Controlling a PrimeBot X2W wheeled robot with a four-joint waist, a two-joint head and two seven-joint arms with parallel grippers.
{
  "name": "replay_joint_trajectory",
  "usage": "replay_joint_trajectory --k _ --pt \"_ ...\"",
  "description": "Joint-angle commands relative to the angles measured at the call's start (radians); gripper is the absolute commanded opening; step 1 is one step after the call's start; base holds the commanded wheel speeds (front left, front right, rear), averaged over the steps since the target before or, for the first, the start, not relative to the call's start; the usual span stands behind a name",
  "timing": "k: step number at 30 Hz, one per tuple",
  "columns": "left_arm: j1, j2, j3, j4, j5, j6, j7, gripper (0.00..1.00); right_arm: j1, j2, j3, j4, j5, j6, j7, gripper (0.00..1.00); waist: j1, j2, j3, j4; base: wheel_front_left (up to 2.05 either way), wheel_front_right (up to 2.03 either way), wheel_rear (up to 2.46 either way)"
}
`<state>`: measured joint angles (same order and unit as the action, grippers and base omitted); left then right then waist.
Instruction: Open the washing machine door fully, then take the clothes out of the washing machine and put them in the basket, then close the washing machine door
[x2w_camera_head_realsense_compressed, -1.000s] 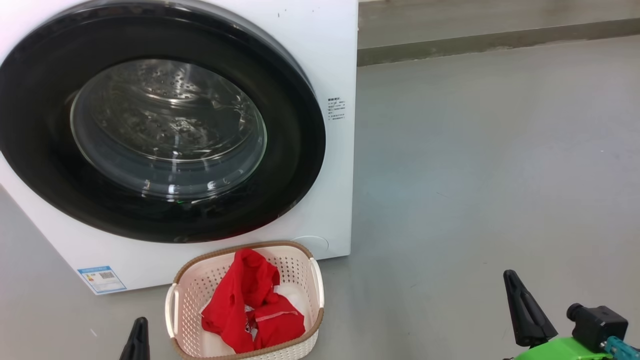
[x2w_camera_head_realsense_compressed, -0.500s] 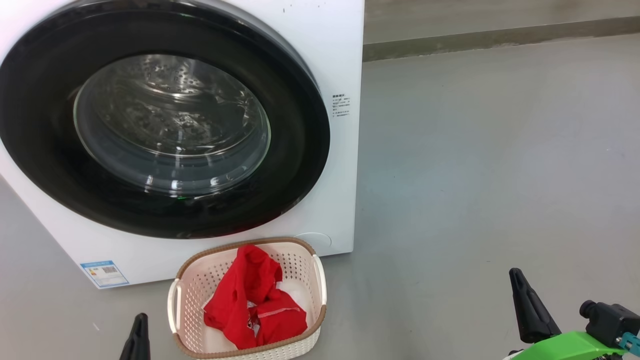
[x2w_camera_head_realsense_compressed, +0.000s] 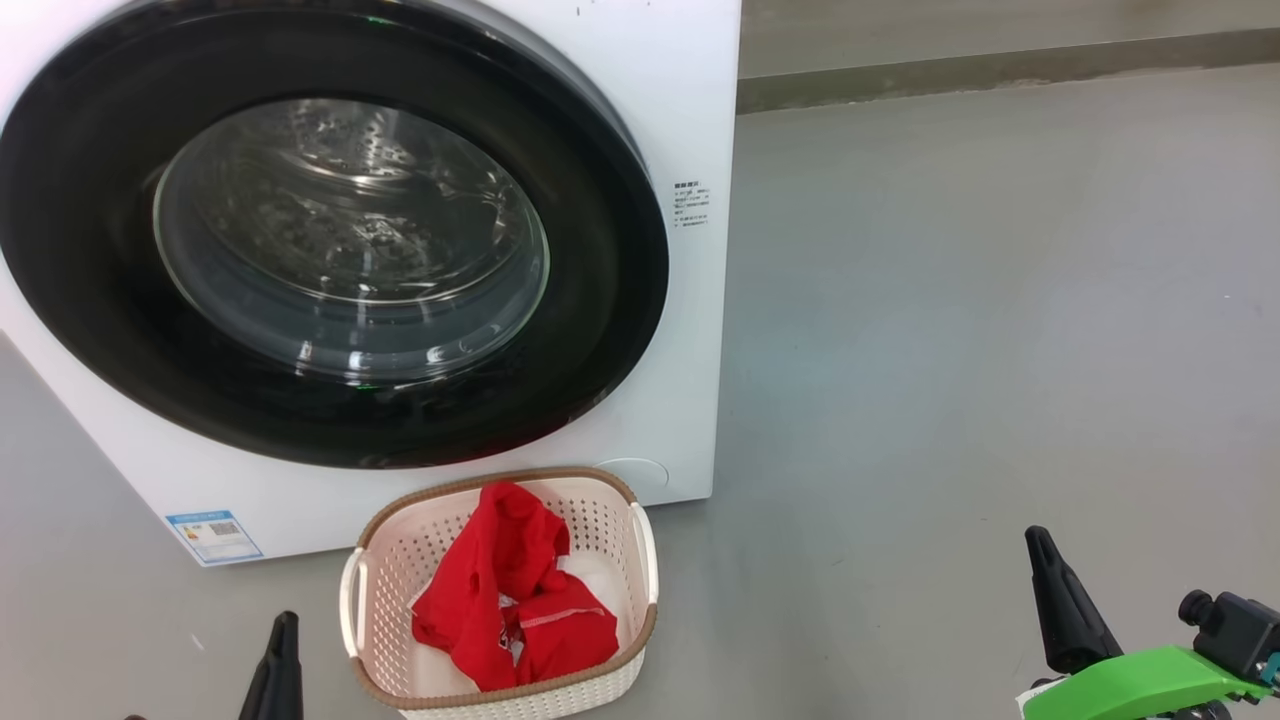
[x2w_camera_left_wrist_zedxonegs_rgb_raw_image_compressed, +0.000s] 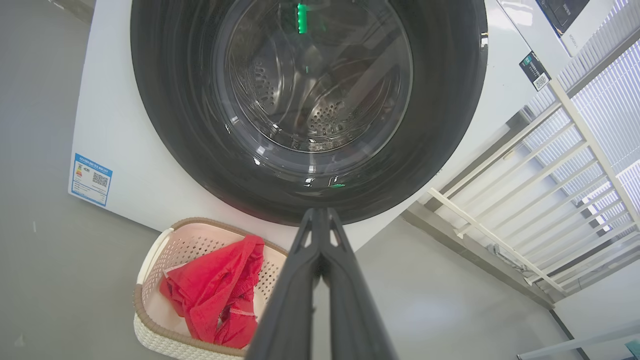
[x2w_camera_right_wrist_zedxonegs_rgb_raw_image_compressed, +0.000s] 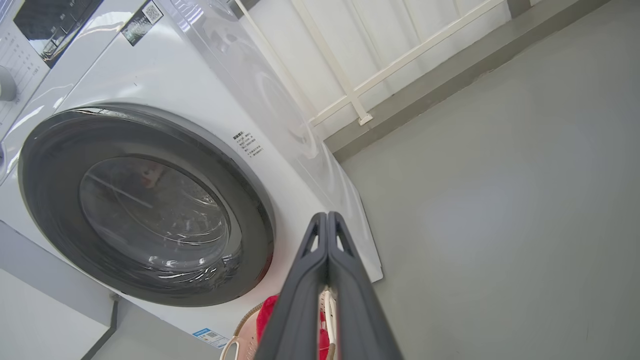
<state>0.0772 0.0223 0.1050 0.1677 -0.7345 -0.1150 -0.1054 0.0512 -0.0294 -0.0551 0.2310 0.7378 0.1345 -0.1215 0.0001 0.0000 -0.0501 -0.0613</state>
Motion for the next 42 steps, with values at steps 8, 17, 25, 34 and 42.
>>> replay_joint_trajectory --k 8,17,25,34,42 --pt "-0.057 0.018 0.013 -0.009 -0.113 -0.007 0.027 0.0 -0.065 -0.018 -0.003 -0.018 0.113 -0.002 0.026 0.0 -0.0001 0.0 0.006 0.007 0.0 0.0 0.0" --pt "-0.074 0.02 0.013 0.003 -0.215 -0.008 0.053 0.0 -0.077 -0.02 -0.008 -0.014 0.217 -0.002 0.052 0.0 -0.0001 0.0 0.013 0.014 0.0 0.0 0.0" --pt "-0.09 0.021 0.012 0.013 -0.306 -0.009 0.076 0.0 -0.088 -0.022 -0.013 -0.01 0.309 -0.002 0.076 0.0 -0.0001 0.0 0.018 0.021 0.0 0.0 0.0" --pt "-0.105 0.022 0.012 0.024 -0.397 -0.01 0.099 0.0 -0.1 -0.023 -0.018 -0.006 0.401 -0.002 0.099 0.0 -0.0001 0.0 0.024 0.027 0.0 0.0 0.0" --pt "-0.12 0.023 0.011 0.034 -0.488 -0.011 0.122 0.0 -0.111 -0.025 -0.023 -0.003 0.493 -0.003 0.123 0.0 -0.0001 0.0 0.029 0.034 0.0 0.0 0.0"
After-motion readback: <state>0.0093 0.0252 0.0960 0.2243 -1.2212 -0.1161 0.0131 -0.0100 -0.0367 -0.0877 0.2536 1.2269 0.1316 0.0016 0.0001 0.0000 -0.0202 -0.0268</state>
